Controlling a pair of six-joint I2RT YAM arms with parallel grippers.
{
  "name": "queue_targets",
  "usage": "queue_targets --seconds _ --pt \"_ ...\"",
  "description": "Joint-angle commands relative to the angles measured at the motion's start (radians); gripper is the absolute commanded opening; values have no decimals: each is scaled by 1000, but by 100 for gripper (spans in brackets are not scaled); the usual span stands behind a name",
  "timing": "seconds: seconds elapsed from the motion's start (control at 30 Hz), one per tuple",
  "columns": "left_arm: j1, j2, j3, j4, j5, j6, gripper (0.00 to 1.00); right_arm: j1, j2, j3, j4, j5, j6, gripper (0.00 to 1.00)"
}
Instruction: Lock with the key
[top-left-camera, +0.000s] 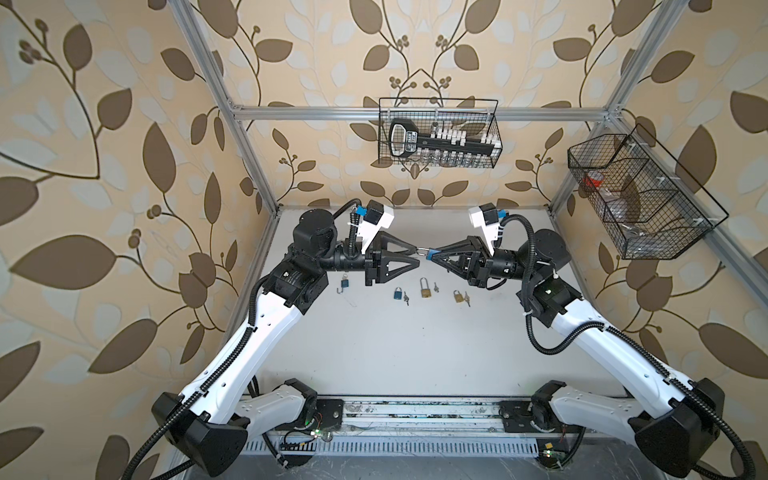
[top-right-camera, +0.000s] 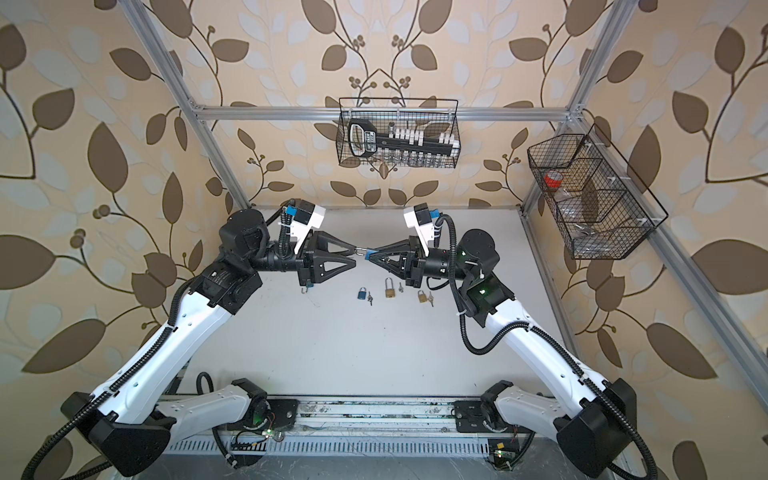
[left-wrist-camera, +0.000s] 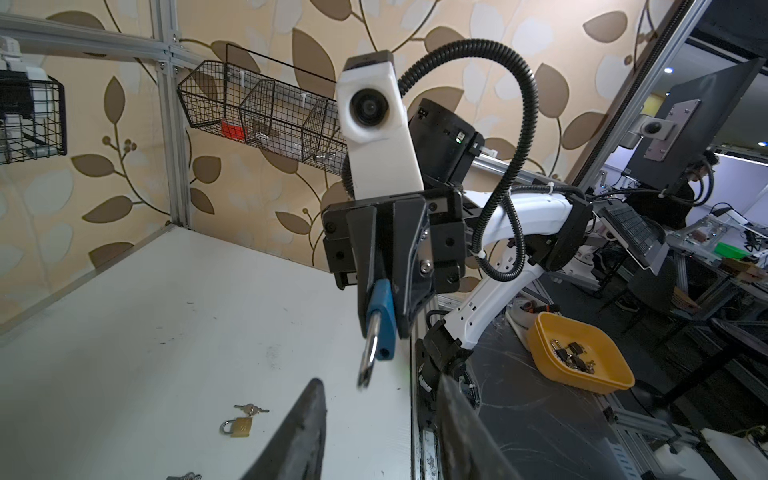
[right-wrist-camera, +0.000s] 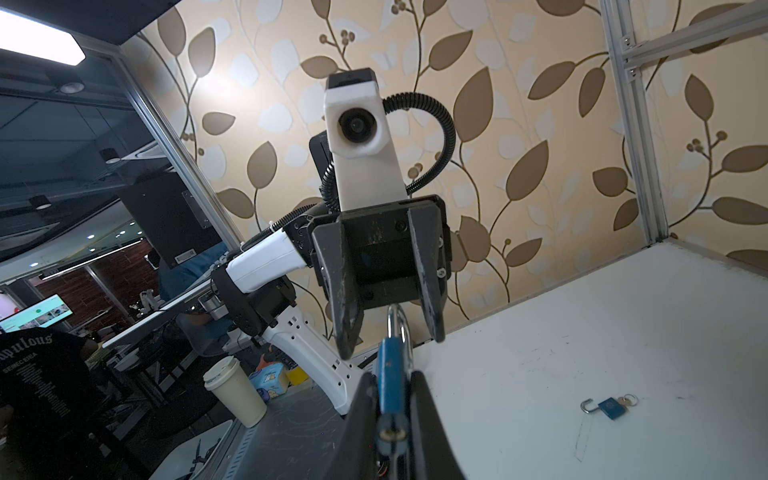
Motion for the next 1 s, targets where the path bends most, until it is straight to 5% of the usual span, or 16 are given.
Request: queue_targets --seconds 0.0,0.97 --pt "-6 10 39 -27 54 57 42 1 -8 30 -43 -37 -11 0" --pt "-6 25 44 -40 40 54 16 1 -25 38 -98 -51 -91 0"
